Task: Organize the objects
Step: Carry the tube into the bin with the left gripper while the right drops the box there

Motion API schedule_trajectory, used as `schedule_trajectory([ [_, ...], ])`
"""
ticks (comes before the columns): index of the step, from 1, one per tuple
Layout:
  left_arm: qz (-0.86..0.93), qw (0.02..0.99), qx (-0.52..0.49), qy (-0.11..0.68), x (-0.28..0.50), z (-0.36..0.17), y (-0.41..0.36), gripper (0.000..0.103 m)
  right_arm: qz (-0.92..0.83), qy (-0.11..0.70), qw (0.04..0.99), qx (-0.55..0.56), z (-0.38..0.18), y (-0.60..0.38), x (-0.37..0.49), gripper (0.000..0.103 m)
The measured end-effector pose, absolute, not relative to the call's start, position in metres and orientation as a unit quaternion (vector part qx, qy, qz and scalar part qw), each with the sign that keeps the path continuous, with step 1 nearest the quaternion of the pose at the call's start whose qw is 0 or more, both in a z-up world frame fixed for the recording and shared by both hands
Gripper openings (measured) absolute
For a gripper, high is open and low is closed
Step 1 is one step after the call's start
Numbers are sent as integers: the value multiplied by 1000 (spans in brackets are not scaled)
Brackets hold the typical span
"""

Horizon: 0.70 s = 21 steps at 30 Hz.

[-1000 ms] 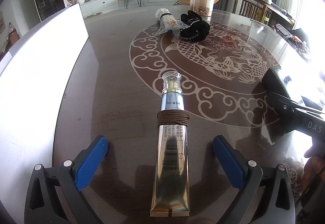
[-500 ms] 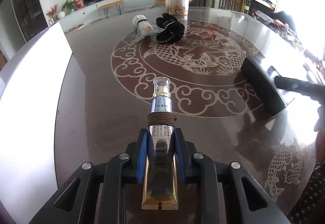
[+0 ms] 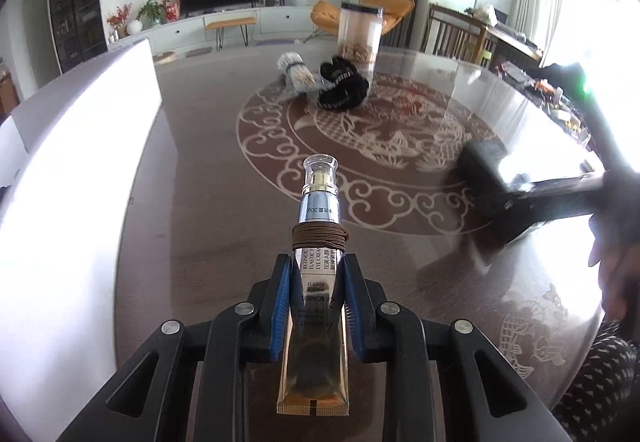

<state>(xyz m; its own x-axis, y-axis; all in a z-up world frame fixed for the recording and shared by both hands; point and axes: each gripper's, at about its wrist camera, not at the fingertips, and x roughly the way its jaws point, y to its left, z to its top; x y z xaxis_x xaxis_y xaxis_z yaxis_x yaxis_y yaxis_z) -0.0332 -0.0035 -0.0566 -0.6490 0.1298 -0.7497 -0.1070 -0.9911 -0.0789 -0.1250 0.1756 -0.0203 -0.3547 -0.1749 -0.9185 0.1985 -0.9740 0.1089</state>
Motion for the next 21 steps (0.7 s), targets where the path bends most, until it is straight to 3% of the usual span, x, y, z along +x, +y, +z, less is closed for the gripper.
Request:
schedule_trajectory([
  [1, 911, 66, -407, -16, -29, -52, -5, 25, -829, 45, 95, 549, -18, 168, -120, 59],
  [12, 937, 95, -324, -84, 13, 31, -29, 25, -859, -85, 161, 479, 56, 183, -76, 58],
  [21, 951, 30, -281, -123, 52, 96, -133, 25, -852, -82, 293, 425, 128, 66, -55, 58],
])
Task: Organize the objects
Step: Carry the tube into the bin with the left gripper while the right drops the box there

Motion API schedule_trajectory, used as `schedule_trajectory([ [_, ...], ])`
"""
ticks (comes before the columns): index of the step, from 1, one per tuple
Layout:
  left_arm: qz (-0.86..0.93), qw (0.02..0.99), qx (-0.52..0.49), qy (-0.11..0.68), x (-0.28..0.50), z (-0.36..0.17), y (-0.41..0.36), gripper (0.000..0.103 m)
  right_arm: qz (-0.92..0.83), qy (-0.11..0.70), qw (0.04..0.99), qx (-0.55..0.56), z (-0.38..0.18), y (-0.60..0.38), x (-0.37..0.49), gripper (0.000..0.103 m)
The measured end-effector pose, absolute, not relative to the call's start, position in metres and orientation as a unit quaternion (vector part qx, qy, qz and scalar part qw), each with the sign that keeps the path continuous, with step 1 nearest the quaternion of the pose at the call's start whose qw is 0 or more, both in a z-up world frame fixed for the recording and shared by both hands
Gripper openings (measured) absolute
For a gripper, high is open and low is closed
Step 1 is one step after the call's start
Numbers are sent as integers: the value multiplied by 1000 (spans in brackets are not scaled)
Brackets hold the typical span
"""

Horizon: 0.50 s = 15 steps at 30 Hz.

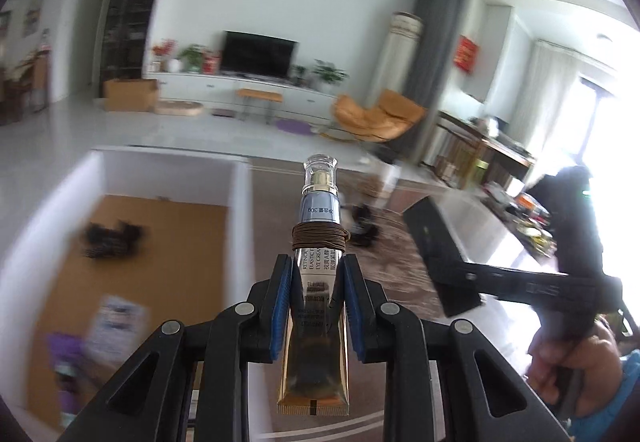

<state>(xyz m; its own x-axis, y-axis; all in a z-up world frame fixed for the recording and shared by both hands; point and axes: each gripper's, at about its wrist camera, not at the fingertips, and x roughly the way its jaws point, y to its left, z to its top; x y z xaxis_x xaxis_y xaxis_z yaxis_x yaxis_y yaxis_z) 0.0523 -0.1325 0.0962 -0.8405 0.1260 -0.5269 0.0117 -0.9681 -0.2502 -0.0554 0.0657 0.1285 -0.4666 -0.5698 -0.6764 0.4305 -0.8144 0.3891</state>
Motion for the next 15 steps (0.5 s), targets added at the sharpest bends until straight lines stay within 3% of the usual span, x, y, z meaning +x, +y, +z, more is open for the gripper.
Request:
schedule_trajectory([
  [5, 945, -68, -299, -114, 67, 99, -218, 25, -826, -57, 375, 416, 145, -30, -44, 58],
  [10, 909, -141, -376, -114, 60, 66, -280, 28, -807, -21, 411, 423, 134, -119, -35, 60],
  [11, 896, -154, -401, -114, 57, 56, -290, 33, -800, -12, 414, 434, 125, -135, -35, 61],
  [12, 882, -163, -425, -119, 53, 46, -298, 52, -793, -6, 416, 444, 118, -145, -36, 65],
  [13, 867, -172, -449, -128, 49, 33, -307, 76, -787, -1, 416, 455, 110, -155, -37, 76],
  [15, 861, -186, -455, -133, 49, 24, -311, 83, -790, 5, 413, 453, 104, -160, -36, 83],
])
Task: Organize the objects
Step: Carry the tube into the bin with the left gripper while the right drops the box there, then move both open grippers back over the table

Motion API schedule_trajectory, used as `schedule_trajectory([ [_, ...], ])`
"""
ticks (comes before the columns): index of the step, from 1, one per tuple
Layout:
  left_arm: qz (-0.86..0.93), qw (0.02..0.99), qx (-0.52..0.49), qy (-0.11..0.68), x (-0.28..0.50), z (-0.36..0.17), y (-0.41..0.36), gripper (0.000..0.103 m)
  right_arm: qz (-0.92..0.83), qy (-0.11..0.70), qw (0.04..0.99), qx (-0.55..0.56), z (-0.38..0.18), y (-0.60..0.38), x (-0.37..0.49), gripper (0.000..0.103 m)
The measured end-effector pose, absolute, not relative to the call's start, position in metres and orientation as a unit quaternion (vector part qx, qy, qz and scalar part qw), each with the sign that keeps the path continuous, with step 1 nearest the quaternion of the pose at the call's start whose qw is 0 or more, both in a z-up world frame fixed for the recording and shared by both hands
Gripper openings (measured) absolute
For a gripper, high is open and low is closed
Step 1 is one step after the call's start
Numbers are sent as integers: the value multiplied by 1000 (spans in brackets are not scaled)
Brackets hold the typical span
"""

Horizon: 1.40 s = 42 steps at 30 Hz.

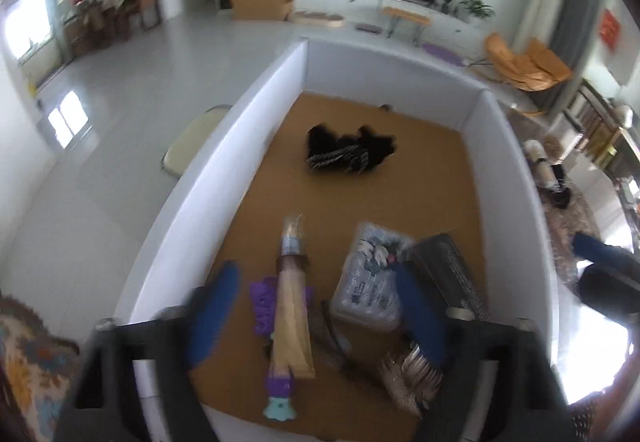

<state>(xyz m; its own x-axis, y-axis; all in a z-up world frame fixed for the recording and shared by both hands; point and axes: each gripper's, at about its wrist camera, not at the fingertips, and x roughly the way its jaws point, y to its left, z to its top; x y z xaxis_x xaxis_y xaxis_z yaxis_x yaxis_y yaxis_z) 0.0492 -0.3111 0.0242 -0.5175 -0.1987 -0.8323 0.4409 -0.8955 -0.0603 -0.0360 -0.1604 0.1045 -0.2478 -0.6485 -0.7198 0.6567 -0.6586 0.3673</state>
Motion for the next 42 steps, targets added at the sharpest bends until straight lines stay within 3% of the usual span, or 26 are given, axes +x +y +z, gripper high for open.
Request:
schedule_trajectory([
  [4, -863, 212, 439, 134, 50, 23, -308, 83, -824, 33, 384, 415, 107, -139, -32, 92],
  [10, -890, 186, 387, 150, 50, 43, -278, 83, -879, 15, 290, 378, 103, -61, -54, 98],
  [17, -930, 63, 353, 82, 37, 74, -170, 87, -916, 103, 86, 378, 21, 65, -77, 100],
  [19, -933, 19, 353, 64, 30, 76, -131, 95, -912, 104, 47, 394, 0, 98, -80, 100],
  [23, -925, -64, 373, 33, 20, 67, -57, 95, -912, 62, -32, 404, -14, 154, -77, 100],
  [25, -916, -93, 391, 17, 19, 59, -21, 95, -920, 16, -37, 390, -10, 171, -78, 100],
  [30, -897, -99, 431, -10, 5, 20, 22, 95, -909, 12, -48, 415, -19, 173, -86, 100],
  [42, -885, -37, 463, 19, -20, -6, -9, 95, -896, 38, -28, 441, -36, 157, -81, 100],
])
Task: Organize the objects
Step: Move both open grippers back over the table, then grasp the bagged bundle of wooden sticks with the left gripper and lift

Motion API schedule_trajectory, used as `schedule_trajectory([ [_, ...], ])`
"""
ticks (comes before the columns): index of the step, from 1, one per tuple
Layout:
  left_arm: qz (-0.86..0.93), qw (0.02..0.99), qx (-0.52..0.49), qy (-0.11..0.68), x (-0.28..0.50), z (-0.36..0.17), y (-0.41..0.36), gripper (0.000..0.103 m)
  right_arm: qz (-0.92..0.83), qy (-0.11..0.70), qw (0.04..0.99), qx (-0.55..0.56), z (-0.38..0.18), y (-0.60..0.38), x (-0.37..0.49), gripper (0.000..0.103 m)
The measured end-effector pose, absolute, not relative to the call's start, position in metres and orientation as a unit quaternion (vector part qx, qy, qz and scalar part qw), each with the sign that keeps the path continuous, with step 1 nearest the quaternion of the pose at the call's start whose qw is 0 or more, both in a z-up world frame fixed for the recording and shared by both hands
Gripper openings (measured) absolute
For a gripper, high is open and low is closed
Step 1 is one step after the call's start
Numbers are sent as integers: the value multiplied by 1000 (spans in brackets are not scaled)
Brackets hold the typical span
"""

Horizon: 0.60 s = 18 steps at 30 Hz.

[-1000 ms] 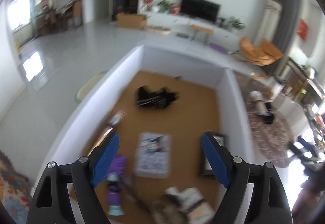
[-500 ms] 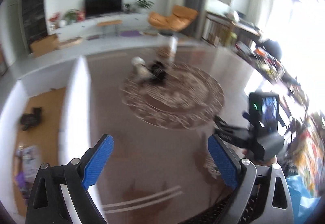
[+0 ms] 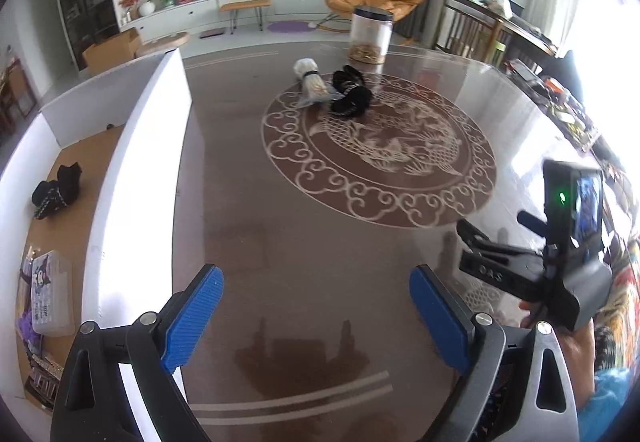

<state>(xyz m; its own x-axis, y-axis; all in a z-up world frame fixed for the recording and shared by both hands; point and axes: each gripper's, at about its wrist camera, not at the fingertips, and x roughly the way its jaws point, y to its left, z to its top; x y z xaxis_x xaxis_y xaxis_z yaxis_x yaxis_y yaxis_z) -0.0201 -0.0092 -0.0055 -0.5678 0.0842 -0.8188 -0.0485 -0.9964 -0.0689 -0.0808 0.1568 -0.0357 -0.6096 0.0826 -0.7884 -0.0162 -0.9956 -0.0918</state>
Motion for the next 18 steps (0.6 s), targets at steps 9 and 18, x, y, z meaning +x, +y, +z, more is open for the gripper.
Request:
schedule_trajectory([
  [9, 884, 42, -460, -70, -85, 25, -39, 95, 892, -31, 21, -451, -39, 157, -80, 100],
  [18, 881, 29, -465, -88, -222, 10, -40, 95, 889, -13, 16, -457, -39, 162, -82, 100],
])
